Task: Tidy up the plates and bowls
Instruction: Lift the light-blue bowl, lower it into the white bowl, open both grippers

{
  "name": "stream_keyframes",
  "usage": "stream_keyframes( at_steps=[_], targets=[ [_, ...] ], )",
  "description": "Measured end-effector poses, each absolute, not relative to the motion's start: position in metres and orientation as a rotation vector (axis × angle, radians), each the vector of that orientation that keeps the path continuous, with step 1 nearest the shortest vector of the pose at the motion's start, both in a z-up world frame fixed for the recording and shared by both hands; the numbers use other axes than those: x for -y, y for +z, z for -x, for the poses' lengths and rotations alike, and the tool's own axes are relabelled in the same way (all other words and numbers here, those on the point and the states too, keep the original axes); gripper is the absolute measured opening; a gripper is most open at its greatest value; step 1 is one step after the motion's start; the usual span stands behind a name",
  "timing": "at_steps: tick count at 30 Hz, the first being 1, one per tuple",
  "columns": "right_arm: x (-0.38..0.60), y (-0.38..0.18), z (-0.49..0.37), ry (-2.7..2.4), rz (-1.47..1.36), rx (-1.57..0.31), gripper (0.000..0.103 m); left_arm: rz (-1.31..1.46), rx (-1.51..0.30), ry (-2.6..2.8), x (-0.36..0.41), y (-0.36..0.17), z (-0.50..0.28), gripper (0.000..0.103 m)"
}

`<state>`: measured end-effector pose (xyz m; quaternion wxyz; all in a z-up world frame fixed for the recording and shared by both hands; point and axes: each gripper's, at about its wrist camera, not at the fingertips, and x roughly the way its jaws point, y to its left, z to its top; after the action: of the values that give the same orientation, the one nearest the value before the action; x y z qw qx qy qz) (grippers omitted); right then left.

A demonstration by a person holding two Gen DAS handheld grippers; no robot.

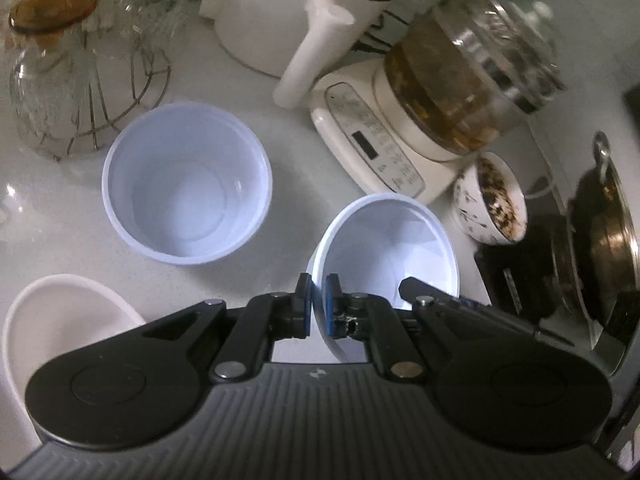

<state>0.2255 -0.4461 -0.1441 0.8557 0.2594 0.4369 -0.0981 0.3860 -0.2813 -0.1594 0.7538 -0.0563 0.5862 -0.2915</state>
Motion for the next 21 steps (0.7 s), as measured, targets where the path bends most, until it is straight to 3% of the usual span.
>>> stream_keyframes(
  at_steps=[21],
  targets=[
    [0.379,-0.07,-0.185,-0.228,-0.566,-0.76,0.018,0.191,-1.189,-0.722,0.196,-0.089,-0.356,0.008]
  ],
)
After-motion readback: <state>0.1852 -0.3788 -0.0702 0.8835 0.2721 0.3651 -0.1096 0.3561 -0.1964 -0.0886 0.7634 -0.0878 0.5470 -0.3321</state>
